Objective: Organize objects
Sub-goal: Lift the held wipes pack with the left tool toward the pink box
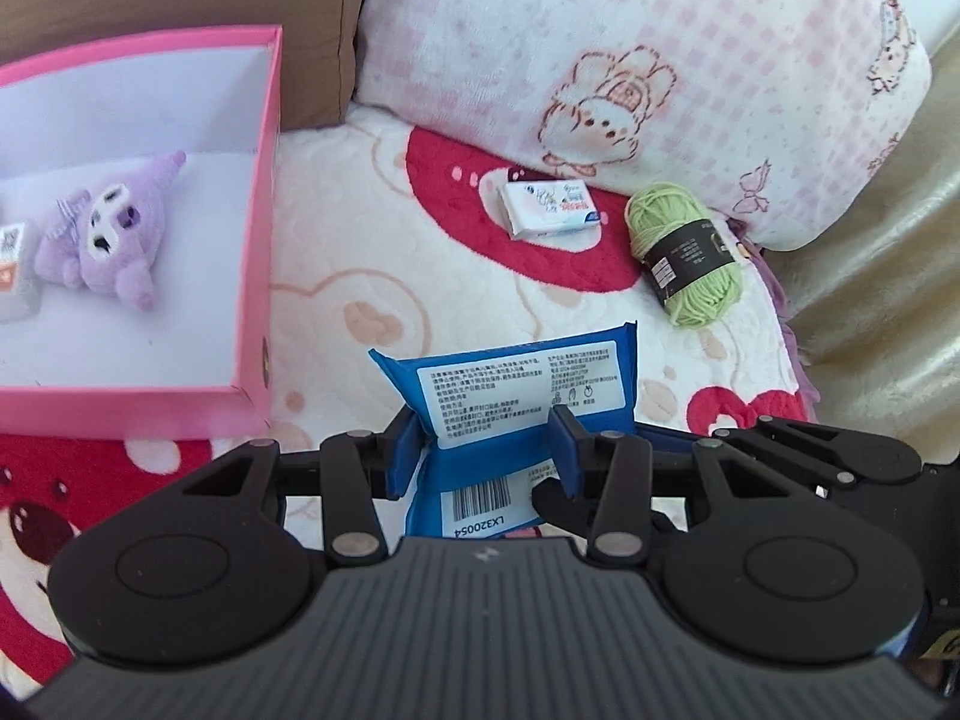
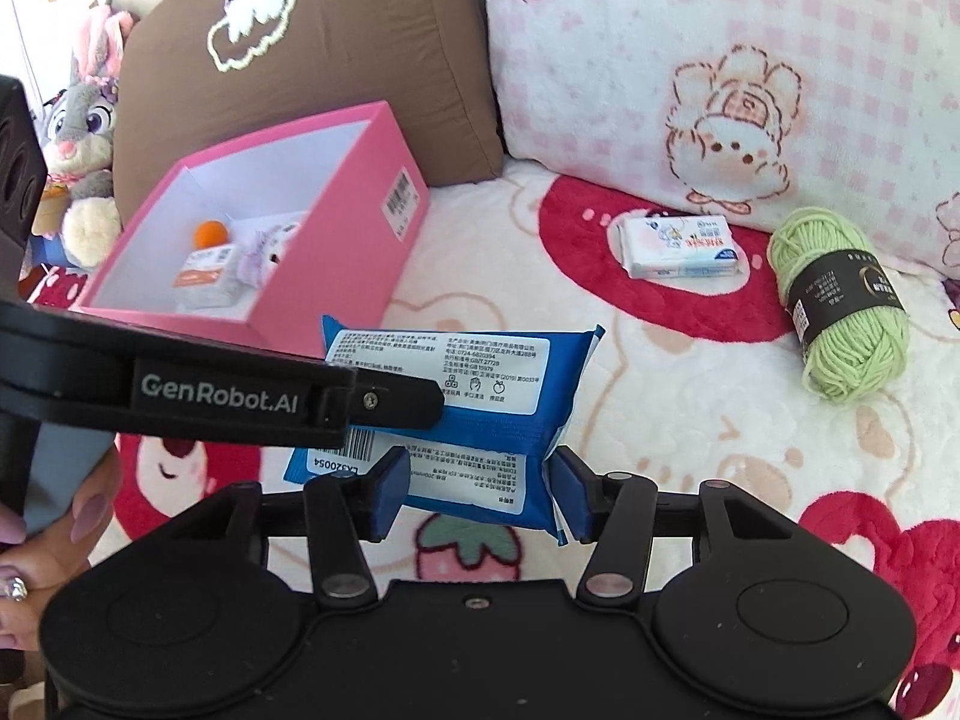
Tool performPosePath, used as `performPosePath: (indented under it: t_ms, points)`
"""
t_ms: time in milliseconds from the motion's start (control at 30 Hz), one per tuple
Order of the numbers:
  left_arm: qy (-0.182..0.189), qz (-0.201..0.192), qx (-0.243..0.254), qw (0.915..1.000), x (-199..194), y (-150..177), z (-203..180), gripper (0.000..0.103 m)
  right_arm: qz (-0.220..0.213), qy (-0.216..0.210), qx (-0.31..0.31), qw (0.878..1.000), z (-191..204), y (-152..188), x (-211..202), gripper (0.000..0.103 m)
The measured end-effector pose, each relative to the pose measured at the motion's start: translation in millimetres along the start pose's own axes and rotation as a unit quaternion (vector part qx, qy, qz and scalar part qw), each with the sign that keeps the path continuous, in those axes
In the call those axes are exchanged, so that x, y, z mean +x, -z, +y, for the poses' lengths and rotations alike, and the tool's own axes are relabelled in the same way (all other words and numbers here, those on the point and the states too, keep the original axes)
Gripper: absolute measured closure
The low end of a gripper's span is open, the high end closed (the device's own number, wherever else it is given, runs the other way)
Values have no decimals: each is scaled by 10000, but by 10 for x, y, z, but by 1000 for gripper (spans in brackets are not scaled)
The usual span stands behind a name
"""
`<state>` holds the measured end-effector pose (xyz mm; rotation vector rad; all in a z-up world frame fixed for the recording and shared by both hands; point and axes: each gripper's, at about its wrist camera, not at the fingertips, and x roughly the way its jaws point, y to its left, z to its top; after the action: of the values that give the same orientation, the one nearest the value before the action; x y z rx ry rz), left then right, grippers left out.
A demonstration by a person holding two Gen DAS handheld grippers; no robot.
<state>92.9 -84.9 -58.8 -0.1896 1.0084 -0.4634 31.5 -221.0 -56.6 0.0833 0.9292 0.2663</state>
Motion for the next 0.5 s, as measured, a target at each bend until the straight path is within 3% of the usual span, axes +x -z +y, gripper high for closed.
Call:
performPosePath:
  t_ms: [300, 500]
  points:
    - [-204, -41, 346, 9992, -495, -21, 11, 61, -6, -292, -36, 9996, 291, -123, -243, 42]
    - [-166, -35, 270, 9995, -809, 11, 114, 61, 8, -490, -86, 9988, 505, -161, -408, 41]
